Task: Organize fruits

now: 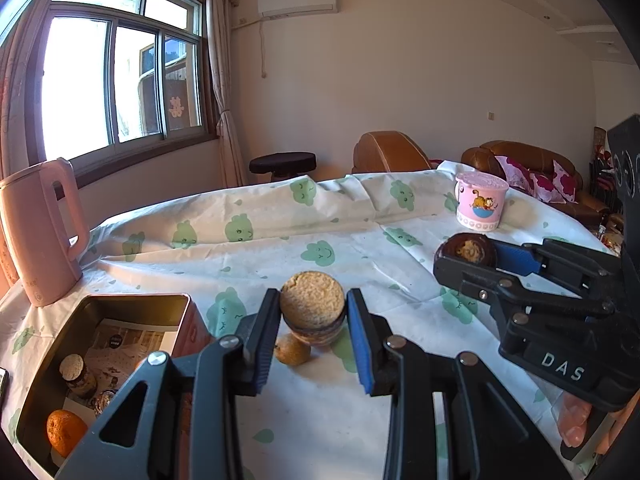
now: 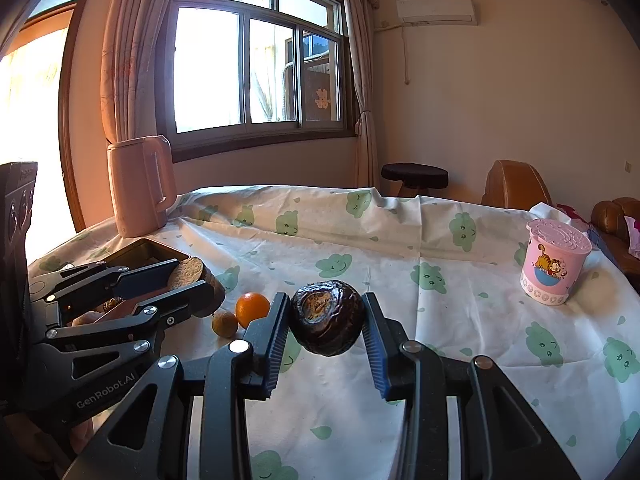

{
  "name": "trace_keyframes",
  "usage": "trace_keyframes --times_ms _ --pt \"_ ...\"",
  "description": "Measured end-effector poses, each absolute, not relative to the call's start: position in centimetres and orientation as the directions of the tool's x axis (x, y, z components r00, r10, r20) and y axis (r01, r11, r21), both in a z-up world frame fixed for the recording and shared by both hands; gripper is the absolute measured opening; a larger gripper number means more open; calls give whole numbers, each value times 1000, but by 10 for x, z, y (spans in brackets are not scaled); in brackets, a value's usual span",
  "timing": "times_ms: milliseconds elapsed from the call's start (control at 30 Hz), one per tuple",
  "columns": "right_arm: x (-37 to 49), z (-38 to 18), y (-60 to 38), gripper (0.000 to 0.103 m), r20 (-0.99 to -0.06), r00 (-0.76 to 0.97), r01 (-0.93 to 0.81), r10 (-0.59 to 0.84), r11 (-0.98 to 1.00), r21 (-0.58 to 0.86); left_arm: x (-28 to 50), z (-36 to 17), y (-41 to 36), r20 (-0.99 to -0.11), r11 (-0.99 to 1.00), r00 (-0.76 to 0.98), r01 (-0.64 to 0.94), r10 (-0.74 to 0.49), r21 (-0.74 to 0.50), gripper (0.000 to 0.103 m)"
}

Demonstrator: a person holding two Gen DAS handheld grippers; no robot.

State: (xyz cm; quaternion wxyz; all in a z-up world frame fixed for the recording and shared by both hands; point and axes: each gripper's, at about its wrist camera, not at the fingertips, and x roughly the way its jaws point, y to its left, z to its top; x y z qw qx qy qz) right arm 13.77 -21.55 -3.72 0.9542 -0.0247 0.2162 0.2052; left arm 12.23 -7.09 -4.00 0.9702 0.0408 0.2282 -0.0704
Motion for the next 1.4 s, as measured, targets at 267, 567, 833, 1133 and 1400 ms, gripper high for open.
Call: trace_keyframes --times_ms 267,567,833,1133,1400 --pt "136 -37 -217 38 -409 828 -403 383 914 40 120 -38 -69 -434 989 894 144 -112 42 35" --pt "126 -33 -220 38 -352 850 -410 393 912 29 110 -33 -66 -382 992 919 122 -97 43 35" --pt "120 -30 -222 38 -320 862 -408 393 913 23 104 -32 -63 -349 993 933 107 -86 41 35" --pt "122 -31 -220 38 -338 860 -402 382 915 10 101 -32 -60 -349 993 932 118 -101 26 35" --pt "127 -32 -214 38 -370 842 -415 393 910 23 97 -32 -54 -356 993 928 118 -106 12 35"
